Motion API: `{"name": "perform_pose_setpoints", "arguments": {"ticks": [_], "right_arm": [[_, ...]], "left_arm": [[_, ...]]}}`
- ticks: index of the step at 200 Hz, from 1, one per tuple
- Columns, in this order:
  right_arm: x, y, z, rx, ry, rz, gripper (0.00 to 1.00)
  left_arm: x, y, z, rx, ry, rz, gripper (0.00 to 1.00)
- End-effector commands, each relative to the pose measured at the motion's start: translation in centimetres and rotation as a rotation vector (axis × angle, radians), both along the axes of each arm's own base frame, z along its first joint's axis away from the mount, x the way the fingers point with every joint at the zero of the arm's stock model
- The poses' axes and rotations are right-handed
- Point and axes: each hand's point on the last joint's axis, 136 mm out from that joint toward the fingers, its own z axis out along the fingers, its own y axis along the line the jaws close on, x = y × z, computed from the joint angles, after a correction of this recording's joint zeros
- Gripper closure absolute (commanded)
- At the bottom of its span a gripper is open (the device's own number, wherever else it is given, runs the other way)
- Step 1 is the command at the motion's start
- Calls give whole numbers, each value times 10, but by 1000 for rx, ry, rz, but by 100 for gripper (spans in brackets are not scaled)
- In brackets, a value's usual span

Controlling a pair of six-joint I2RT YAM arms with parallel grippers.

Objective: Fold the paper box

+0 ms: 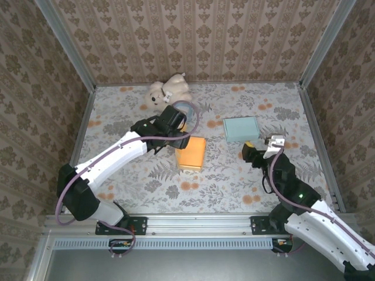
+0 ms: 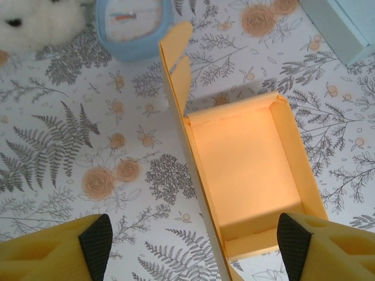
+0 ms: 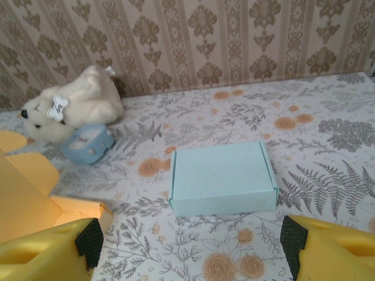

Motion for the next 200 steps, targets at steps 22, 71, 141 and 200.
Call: {"name": "perform_pose_setpoints", "arguments": {"ticks": [22, 71, 141, 200], "right_arm": [[6, 11, 1, 2, 21, 37, 18], [7, 15, -1, 1, 30, 55, 18], [9, 19, -2, -14, 34, 70, 18], [18, 42, 6, -101, -69, 207, 16]], "left_arm": [[-2, -3, -11, -14, 38, 2, 32], [4, -9, -16, 23, 52, -28, 54], [15, -16, 1, 98, 5, -122, 100], [2, -56, 32, 192, -190, -684, 100]]}}
